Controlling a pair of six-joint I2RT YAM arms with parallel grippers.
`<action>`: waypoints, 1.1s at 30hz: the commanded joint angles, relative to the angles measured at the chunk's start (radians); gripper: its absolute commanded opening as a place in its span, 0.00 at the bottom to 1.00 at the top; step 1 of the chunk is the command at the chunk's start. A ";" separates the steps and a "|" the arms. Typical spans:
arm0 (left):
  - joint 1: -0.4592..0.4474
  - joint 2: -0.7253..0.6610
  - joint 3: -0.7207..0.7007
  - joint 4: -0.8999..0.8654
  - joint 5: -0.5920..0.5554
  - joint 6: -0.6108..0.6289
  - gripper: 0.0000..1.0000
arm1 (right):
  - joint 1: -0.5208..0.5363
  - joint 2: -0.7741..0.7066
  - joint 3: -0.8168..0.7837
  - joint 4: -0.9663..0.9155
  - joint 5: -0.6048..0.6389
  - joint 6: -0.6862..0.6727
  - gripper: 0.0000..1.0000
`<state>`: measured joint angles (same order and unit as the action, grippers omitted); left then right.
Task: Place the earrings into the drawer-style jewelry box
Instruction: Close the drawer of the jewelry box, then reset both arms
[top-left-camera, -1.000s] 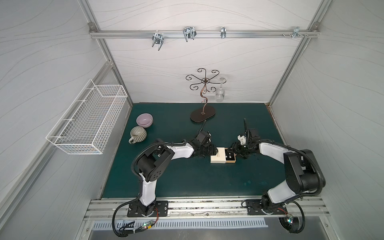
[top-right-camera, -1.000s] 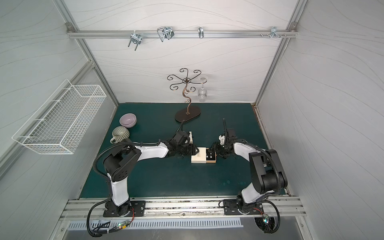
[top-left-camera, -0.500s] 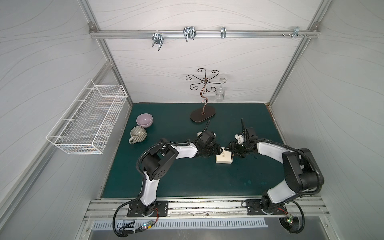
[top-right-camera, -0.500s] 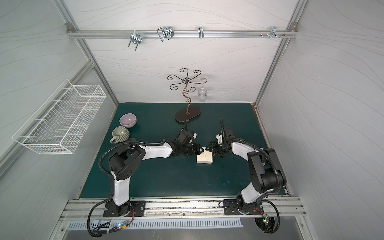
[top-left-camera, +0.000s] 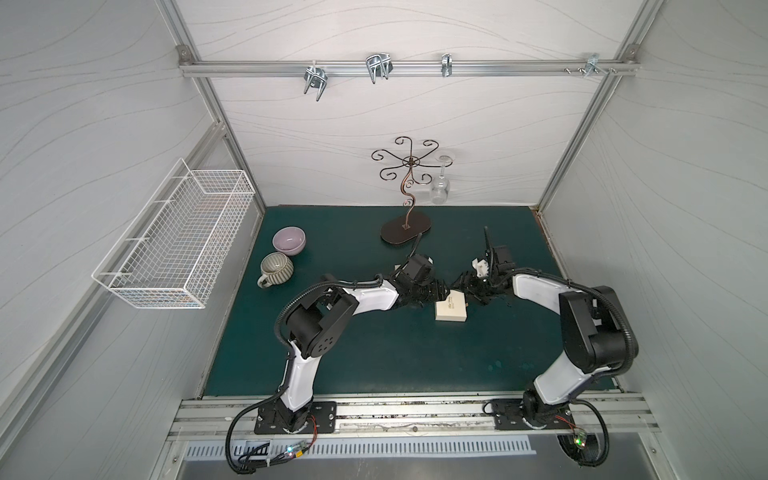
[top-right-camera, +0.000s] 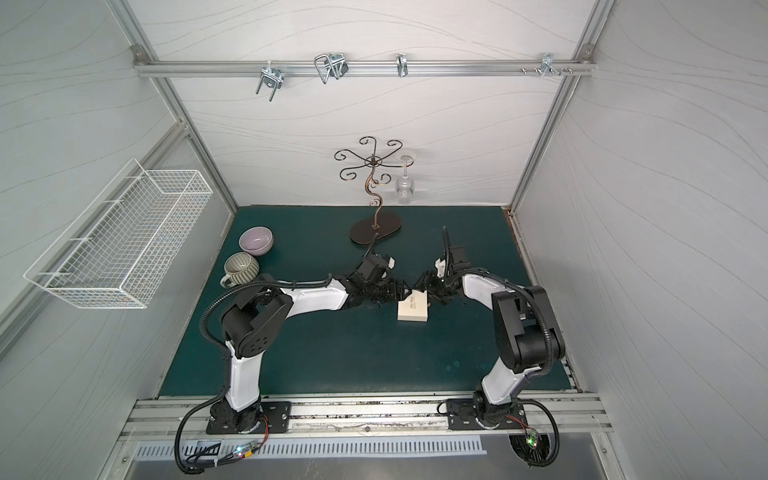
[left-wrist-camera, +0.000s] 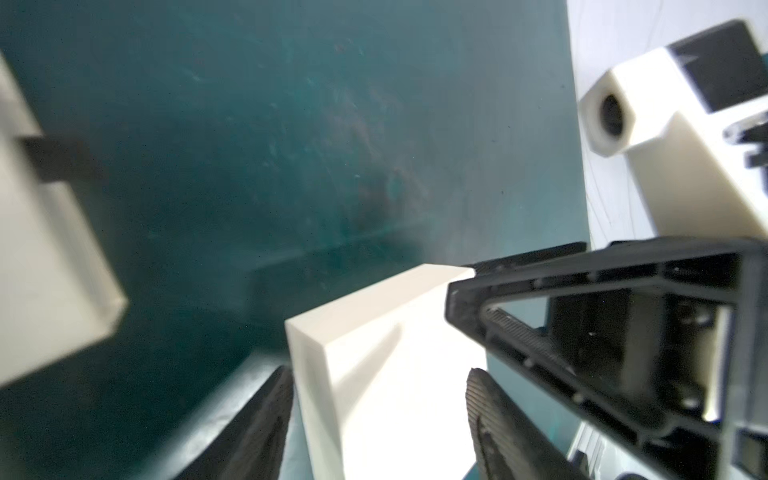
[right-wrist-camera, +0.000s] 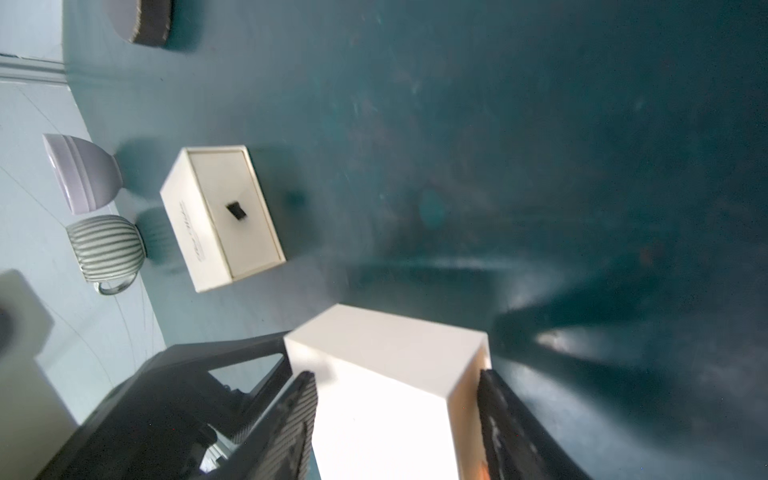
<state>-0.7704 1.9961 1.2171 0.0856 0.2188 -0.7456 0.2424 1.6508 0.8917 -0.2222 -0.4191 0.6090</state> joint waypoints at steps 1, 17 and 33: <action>0.026 -0.092 0.023 -0.056 -0.126 0.069 0.80 | -0.023 -0.033 0.023 -0.031 0.033 -0.027 0.64; 0.280 -0.751 -0.381 -0.060 -0.897 0.530 0.89 | -0.064 -0.442 -0.069 -0.033 0.799 -0.190 0.97; 0.716 -0.851 -0.858 0.409 -0.640 0.595 0.87 | -0.153 -0.263 -0.371 0.591 0.846 -0.411 0.99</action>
<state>-0.0914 1.1198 0.3634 0.2909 -0.5419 -0.1429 0.0978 1.3731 0.5285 0.1802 0.4843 0.2745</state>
